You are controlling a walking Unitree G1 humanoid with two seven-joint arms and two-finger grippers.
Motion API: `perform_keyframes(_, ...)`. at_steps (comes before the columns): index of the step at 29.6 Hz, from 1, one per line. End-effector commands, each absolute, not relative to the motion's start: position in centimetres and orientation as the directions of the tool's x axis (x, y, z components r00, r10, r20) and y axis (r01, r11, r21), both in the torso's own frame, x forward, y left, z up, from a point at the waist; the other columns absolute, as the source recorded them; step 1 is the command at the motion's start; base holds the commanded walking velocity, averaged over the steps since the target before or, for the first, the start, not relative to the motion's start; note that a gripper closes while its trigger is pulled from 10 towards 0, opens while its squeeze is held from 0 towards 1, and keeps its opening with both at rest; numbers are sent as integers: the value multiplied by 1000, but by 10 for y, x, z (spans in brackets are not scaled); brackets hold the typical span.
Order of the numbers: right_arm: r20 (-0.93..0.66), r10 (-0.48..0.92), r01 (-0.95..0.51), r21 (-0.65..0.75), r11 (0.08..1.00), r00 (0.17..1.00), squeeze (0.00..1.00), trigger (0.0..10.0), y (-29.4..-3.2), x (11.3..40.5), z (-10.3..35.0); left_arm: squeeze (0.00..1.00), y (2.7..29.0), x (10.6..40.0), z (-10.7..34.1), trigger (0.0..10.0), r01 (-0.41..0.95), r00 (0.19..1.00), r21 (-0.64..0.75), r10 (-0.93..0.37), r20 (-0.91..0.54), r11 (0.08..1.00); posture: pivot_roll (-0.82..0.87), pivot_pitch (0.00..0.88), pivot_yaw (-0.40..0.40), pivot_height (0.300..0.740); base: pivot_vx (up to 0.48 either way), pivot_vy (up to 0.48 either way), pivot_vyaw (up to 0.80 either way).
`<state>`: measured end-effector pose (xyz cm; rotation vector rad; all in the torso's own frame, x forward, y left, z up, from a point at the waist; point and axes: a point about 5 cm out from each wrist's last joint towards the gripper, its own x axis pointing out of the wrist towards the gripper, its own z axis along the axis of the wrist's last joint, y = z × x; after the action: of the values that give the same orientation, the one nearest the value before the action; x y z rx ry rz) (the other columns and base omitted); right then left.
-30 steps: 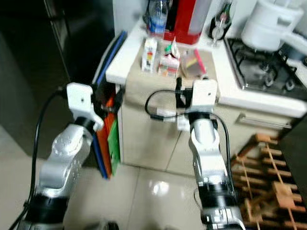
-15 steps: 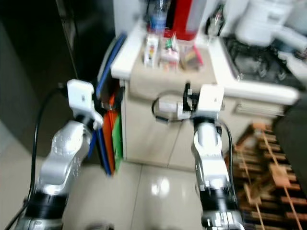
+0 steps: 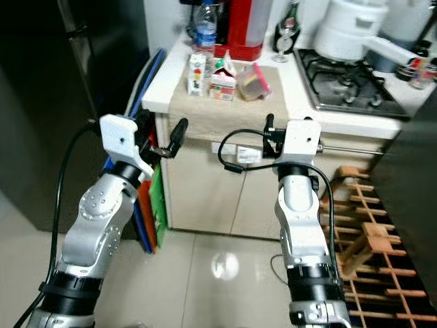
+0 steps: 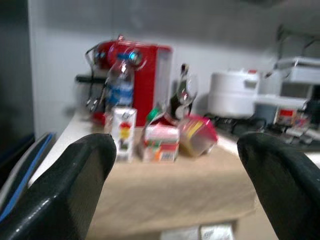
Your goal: Restocking fridge
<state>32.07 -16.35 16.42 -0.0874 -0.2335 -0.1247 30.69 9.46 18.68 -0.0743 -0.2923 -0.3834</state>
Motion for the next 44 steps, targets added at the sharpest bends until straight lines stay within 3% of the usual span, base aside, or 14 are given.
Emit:
perform_keyframes(1, 258, -120, 143, -71, 987, 959, 0, 10000, -165, 323, 170, 0, 90, 309, 194, 10000, 403, 869, -17, -376, 323, 915, -29, 0, -36, 740, 450, 0, 0)
perform_keyframes(10, 417, -103, 156, -95, 983, 903, 0, 10000, -163, 322, 206, 0, 91, 308, 221, 10000, 395, 825, 21, -365, 432, 919, -31, 0, -28, 740, 453, 0, 0)
perform_keyframes(21, 457, -105, 160, -83, 984, 883, 0, 10000, -161, 325, 218, 0, 87, 313, 233, 10000, 438, 793, 41, -408, 453, 898, -27, 0, -27, 740, 453, 0, 0)
perform_keyframes(29, 472, -114, 173, -83, 981, 874, 0, 10000, -161, 325, 221, 0, 71, 317, 255, 10000, 510, 708, 130, -501, 497, 850, -28, 0, -24, 740, 455, 0, 0)
perform_keyframes(32, 482, -121, 181, -80, 980, 868, 0, 10000, -162, 324, 225, 0, 75, 332, 271, 10000, 453, 731, 146, -460, 504, 879, -45, 0, -11, 740, 464, 0, 0)
perform_keyframes(36, 494, -82, 116, -39, 992, 865, 0, 10000, -159, 320, 231, 0, 98, 364, 298, 10000, 268, 808, 155, -310, 501, 951, -55, 0, -3, 740, 0, 0, 0)
perform_keyframes(44, 472, -55, 80, -33, 996, 880, 0, 10000, -172, 309, 236, 0, 113, 399, 341, 10000, 295, 822, 219, -364, 438, 930, -103, 0, 24, 740, 0, 0, 0)
